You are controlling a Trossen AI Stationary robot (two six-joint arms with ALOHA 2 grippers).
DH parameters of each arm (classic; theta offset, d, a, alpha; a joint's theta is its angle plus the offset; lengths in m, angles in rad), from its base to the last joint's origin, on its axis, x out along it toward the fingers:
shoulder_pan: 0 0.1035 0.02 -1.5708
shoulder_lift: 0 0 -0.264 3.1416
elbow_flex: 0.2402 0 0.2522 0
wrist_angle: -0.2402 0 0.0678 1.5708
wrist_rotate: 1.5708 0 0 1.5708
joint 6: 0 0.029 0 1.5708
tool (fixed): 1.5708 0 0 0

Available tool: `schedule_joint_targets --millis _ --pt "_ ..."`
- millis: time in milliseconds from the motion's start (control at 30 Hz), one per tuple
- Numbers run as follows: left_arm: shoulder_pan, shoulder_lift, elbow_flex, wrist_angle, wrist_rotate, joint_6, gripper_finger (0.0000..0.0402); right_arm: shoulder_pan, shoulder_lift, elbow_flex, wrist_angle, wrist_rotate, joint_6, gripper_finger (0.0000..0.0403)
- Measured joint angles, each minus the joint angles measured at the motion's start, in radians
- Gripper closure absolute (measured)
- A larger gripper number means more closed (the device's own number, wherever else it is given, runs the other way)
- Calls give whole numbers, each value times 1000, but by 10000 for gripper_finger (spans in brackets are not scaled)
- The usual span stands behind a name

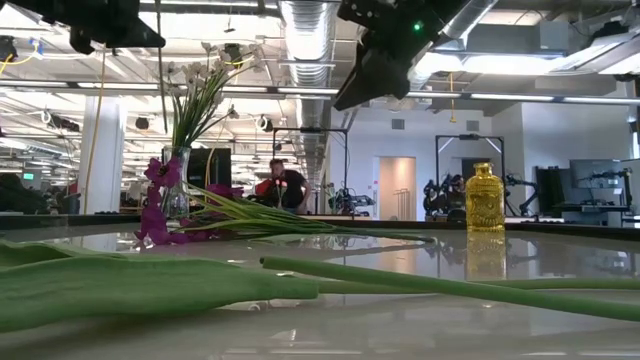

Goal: Sort flowers into vase by color
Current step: Put the top white flower into the transparent vase

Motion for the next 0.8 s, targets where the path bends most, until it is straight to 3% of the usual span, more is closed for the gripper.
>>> schedule_joint_targets --millis 200,600,800 --pt "97 3 0 71 72 78 401 -6 0 0 7 0 0 228" --pt "328 75 0 66 255 44 401 -6 0 0 8 0 4 228" --pt "397 86 0 37 278 30 401 -5 0 0 8 0 16 228"
